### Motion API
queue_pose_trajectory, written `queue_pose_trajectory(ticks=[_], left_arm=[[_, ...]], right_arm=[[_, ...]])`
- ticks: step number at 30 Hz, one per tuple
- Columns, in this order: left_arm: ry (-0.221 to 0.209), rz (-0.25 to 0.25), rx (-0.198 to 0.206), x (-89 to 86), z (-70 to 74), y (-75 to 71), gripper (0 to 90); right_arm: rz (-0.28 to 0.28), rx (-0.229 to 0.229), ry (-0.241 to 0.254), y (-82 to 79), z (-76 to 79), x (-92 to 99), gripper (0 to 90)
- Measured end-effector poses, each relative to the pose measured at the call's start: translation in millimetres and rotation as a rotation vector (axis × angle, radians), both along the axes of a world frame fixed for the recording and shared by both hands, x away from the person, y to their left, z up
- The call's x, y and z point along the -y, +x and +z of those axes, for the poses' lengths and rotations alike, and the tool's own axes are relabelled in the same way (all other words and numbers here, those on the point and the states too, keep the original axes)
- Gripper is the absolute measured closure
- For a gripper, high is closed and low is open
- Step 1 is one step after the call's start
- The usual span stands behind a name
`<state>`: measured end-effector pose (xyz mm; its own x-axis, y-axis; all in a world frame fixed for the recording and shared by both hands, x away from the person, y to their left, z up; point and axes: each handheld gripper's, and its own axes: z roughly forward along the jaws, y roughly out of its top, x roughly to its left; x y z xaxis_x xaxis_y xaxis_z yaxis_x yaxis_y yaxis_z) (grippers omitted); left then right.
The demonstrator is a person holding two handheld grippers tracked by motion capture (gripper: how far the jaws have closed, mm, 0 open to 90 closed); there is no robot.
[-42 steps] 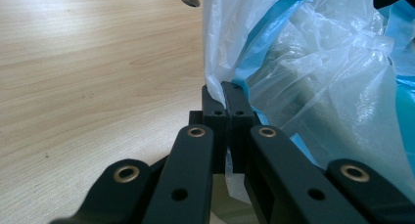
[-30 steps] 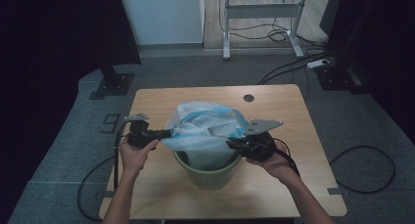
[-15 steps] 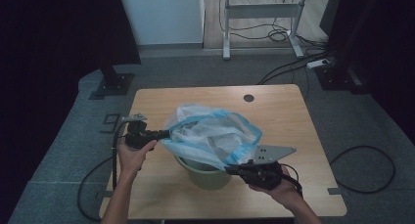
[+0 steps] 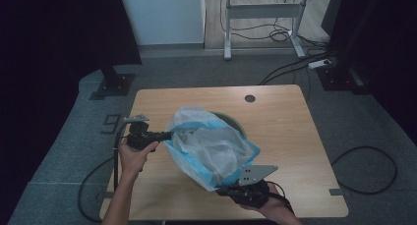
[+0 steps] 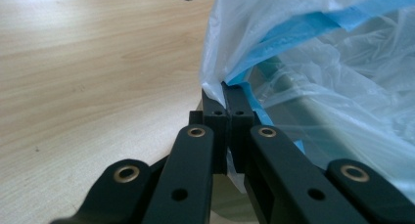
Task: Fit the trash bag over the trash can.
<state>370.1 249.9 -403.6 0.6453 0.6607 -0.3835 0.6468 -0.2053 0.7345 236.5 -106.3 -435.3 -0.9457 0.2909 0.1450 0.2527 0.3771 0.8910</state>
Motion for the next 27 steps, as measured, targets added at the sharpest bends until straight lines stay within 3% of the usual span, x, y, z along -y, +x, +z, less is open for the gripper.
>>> queue_pose_trajectory(ticks=[4, 7, 10, 11, 13, 16, 19, 23, 27], left_arm=[[0.047, 0.016, -0.015, -2.7, -4.9, 0.6, 90.0], [0.031, 0.012, -0.02, -4.2, -8.1, 0.4, 90.0], [0.028, 0.011, -0.018, -2.2, -7.9, 1.4, 90.0], [0.027, 0.01, -0.014, -1.7, -7.4, 1.6, 90.0], [0.021, 0.008, -0.003, -0.9, -5.6, 1.3, 90.0], [0.016, 0.008, 0.011, -0.8, -2.6, 0.1, 90.0], [0.009, 0.009, 0.019, -1.0, -0.9, -0.9, 90.0], [0.002, 0.009, 0.023, -1.2, 0.2, -1.7, 90.0], [0.002, 0.01, 0.027, -1.2, 1.2, -1.9, 90.0]], right_arm=[[0.001, -0.006, -0.049, 1.1, -12.6, -11.1, 89.1], [-0.01, -0.019, -0.071, 4.0, -21.8, -12.4, 89.1], [-0.053, -0.044, -0.047, 11.9, -28.2, -1.7, 89.0], [-0.071, -0.051, -0.031, 14.3, -29.1, 3.2, 87.0], [-0.069, -0.063, 0.004, 12.4, -27.1, 8.7, 69.0], [-0.069, -0.029, 0.052, -1.1, -12.9, 17.0, 54.3], [-0.073, 0.0, 0.121, -12.9, 9.0, 30.2, 50.9], [-0.131, 0.079, 0.184, -20.2, 41.7, 46.8, 49.3], [-0.223, 0.146, 0.201, -10.5, 71.5, 58.0, 46.8]])
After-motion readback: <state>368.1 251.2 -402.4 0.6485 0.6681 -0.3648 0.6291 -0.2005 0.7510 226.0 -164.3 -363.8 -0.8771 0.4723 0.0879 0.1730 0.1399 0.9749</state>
